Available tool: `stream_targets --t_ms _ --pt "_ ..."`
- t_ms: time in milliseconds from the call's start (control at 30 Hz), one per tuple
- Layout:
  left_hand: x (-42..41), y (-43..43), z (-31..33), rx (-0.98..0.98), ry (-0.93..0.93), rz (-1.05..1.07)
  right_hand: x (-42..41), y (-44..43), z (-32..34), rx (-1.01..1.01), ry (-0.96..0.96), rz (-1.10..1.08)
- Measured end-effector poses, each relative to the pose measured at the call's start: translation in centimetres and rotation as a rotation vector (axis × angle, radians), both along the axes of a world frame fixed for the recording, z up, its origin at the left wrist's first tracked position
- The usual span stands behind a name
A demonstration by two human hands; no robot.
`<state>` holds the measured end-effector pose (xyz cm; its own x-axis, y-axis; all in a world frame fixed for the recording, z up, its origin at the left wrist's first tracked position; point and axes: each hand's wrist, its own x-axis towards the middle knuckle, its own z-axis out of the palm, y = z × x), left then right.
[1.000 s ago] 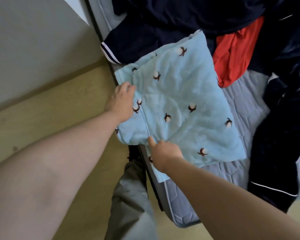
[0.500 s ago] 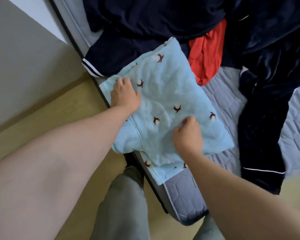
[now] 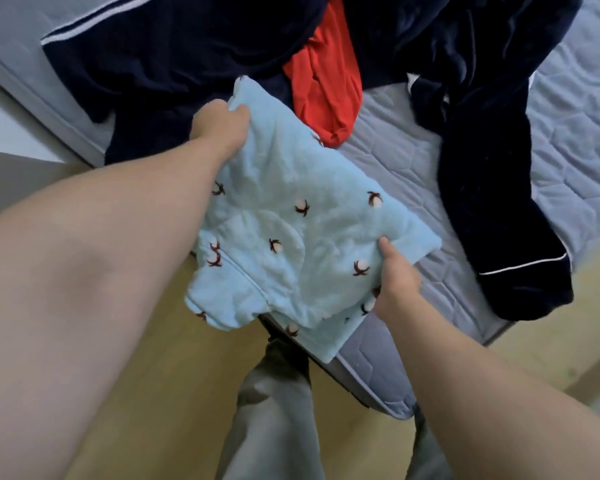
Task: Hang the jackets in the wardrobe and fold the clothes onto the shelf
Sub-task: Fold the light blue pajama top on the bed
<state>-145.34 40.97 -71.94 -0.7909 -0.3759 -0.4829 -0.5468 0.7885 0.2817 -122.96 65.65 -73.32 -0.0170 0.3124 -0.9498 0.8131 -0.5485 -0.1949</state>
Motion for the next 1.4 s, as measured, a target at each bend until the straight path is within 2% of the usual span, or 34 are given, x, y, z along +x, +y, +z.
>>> stream_targets --t_ms 133,200,267,367,467,533,667,733,867,967,1167,1233,1333,1400 --pt "-2.2 1.2 0.4 0.005 0.031 -0.054 -3.5 2.4 0.0 0.253 -0.081 0.225" --pt "-3.9 2.3 0.6 0.010 0.065 -0.120 -5.8 4.3 0.1 0.419 -0.076 0.465" --pt "-5.8 3.6 0.6 0.050 0.118 -0.148 -7.8 6.3 0.1 0.515 -0.020 0.593" --pt "-7.7 4.7 0.4 0.168 0.165 -0.158 -10.4 8.4 0.1 0.609 -0.012 0.423" --pt "-7.3 3.9 0.5 0.338 0.118 -0.103 -10.4 7.4 1.1 0.400 0.063 -0.035" --pt "-5.5 2.3 0.6 0.281 0.053 -0.147 -8.4 5.2 1.6 0.301 0.151 -0.154" --pt "-1.4 -1.4 0.3 0.276 -0.192 -0.202 -4.0 0.7 1.8 0.198 0.248 -0.096" --pt "-0.5 -2.0 0.1 0.221 -0.212 -0.287 -3.3 0.2 1.3 0.211 0.241 -0.030" --pt "-1.5 -1.2 -0.3 0.237 -0.069 -0.281 -4.7 1.8 0.6 0.299 0.230 0.077" --pt "-2.4 0.0 -0.7 0.188 0.038 -0.353 -6.2 3.2 0.3 0.368 0.266 0.056" --pt "-1.9 1.7 -1.7 -0.043 -0.023 -0.388 -5.2 3.5 -0.5 0.518 0.163 0.393" --pt "-2.0 2.5 -1.5 -0.085 -0.006 -0.353 -5.1 3.9 -0.3 0.495 0.165 0.348" --pt "-3.3 3.5 -0.8 -0.001 0.092 -0.270 -5.4 5.3 0.1 0.398 0.155 0.176" --pt "-4.7 4.1 -0.5 0.003 0.174 -0.287 -5.6 6.3 -0.1 0.336 0.154 0.143"
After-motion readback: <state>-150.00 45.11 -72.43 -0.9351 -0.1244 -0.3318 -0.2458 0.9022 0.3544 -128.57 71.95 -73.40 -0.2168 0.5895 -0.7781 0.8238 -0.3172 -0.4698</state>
